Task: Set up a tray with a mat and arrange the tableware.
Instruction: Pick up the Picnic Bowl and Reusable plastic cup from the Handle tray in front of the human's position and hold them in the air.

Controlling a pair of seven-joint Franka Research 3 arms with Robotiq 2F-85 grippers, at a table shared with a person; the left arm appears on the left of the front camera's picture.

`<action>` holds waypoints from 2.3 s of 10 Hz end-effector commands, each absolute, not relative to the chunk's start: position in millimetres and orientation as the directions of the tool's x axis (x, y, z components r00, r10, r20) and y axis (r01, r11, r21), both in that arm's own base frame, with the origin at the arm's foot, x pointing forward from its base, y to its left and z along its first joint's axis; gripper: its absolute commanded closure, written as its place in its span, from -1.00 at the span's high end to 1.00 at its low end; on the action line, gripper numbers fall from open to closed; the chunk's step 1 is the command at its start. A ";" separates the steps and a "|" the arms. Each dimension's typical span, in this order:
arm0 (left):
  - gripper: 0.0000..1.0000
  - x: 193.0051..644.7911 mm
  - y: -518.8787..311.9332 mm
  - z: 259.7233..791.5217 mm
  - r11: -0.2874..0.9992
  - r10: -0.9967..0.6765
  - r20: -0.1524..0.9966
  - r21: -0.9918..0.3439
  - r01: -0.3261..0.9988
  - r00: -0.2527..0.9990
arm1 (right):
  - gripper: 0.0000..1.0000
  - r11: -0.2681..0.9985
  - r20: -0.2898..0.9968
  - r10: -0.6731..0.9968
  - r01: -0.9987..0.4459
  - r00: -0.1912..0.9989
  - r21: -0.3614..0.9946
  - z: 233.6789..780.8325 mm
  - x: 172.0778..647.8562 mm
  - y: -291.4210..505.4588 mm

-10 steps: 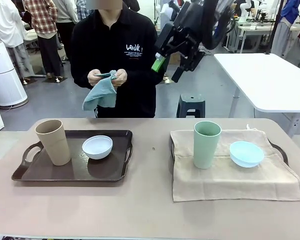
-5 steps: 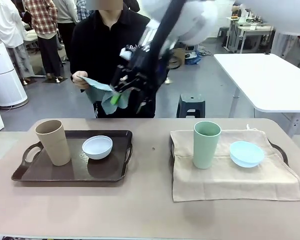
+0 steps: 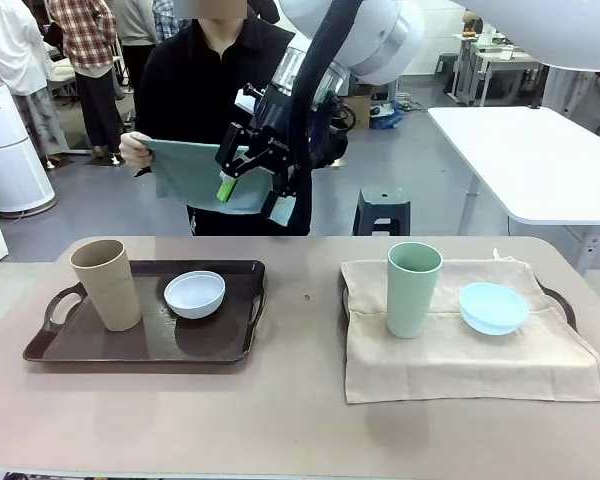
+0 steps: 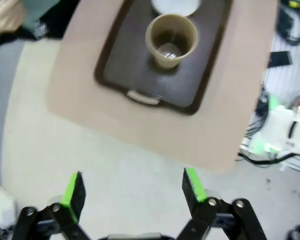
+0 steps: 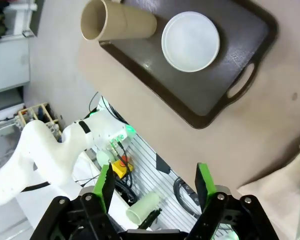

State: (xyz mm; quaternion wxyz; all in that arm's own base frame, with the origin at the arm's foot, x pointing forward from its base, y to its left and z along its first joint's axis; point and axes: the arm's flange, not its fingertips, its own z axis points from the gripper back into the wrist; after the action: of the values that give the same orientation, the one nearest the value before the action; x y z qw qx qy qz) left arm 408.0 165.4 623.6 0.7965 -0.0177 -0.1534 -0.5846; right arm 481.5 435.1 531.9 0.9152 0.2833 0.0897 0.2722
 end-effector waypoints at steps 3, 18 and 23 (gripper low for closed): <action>1.00 422.2 219.1 583.5 -0.247 -0.561 0.813 0.019 0.969 -0.158 | 0.68 0.666 -0.098 0.572 -0.391 0.814 0.635 478.5 501.1 481.7; 1.00 444.4 183.6 463.7 0.137 -0.544 0.812 -0.165 0.977 0.213 | 0.68 0.800 0.035 0.523 -0.504 0.852 0.325 426.5 498.7 525.6; 1.00 465.6 160.9 421.8 0.198 -0.564 0.794 -0.134 0.971 0.224 | 0.68 0.881 0.064 0.433 -0.437 0.899 0.183 396.2 507.7 538.7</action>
State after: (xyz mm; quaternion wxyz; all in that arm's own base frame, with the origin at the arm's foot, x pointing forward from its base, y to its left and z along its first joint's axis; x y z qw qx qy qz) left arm 460.5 172.9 432.5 0.6939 -0.3399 -0.2995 -0.5598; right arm 504.0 527.6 400.7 0.9569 0.1265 0.0186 0.2606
